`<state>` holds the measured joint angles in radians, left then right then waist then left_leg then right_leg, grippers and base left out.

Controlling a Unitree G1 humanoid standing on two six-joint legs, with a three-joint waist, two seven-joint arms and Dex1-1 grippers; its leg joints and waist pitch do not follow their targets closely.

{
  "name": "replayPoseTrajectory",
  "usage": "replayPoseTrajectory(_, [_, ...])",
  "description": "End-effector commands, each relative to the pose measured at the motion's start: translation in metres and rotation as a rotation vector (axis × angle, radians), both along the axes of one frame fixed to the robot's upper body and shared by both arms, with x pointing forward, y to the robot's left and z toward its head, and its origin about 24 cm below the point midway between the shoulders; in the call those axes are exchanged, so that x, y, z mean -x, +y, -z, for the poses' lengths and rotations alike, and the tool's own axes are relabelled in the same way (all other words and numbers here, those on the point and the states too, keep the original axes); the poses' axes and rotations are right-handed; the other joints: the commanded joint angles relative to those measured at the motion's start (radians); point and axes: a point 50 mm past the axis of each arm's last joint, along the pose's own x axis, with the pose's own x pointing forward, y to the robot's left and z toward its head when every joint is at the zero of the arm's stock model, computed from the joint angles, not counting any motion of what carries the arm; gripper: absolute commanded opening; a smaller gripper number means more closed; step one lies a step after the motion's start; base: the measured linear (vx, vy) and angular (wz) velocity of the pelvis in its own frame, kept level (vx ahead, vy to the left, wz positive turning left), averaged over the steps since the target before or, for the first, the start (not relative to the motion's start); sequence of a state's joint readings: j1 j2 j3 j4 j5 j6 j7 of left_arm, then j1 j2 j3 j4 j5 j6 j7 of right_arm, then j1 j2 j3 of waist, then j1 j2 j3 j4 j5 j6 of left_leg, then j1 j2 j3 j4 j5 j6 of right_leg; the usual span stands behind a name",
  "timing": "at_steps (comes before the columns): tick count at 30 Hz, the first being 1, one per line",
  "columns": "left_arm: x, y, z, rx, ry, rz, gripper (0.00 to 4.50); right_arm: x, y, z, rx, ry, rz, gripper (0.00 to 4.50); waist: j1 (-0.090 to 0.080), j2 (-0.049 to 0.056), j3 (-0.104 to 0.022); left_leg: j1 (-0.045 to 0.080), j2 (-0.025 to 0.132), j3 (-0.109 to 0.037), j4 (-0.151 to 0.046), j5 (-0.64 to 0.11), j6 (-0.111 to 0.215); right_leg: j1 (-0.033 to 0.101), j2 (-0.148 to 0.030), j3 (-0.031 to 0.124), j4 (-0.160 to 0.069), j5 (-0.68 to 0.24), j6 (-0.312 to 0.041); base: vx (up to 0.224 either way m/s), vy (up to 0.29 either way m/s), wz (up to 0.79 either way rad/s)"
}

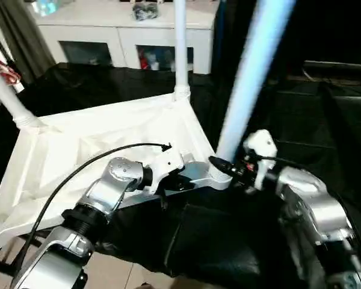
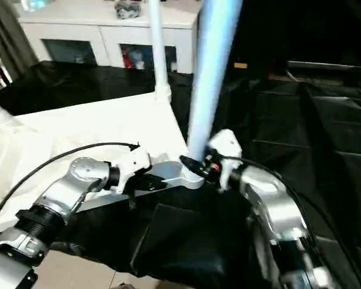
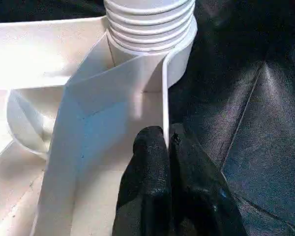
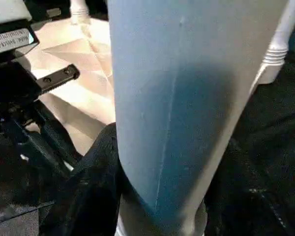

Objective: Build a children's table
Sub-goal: Insert table leg to table base

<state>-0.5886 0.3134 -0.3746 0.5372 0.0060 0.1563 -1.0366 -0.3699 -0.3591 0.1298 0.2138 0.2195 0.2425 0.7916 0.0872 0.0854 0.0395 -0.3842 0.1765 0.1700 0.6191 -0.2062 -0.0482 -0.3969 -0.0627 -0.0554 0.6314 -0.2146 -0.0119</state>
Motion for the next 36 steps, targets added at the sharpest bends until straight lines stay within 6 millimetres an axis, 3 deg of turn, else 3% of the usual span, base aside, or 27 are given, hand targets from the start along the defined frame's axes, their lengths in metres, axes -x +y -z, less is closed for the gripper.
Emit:
replayPoseTrajectory(1, [0.003,0.004,0.002,-0.047,0.001,0.028,0.0,0.006,0.004,0.025,0.044,0.13,-0.047,1.87,0.005,-0.015,-0.058,0.008,0.053,-0.024,-0.079,-0.137,0.046,0.055,-0.089,0.049,-0.077,-0.076,-0.236,0.0,0.0,0.0])
replayPoseTrajectory(9, [0.012,0.004,-0.008,-0.061,-0.013,0.167,0.0,0.009,-0.007,0.03,0.031,0.181,-0.163,1.87,0.008,-0.014,-0.059,0.01,0.057,-0.023,-0.078,-0.134,0.063,0.053,-0.091,0.048,-0.075,-0.068,-0.247,0.0,0.0,0.0])
replayPoseTrajectory(19, [0.016,0.001,-0.017,-0.051,-0.007,0.213,0.0,0.014,-0.011,0.032,0.068,0.179,-0.291,1.87,0.016,-0.015,-0.061,0.008,0.056,-0.021,-0.074,-0.11,0.077,0.052,-0.089,0.046,-0.07,-0.031,-0.262,0.0,0.0,0.0])
replayPoseTrajectory(36, [0.013,-0.003,-0.018,-0.038,-0.001,0.171,0.0,0.01,-0.01,0.041,0.071,0.173,-0.251,1.87,0.01,-0.014,-0.056,0.011,0.057,-0.023,-0.083,-0.171,0.057,0.05,-0.089,0.047,-0.082,-0.126,-0.251,0.0,0.0,0.0])
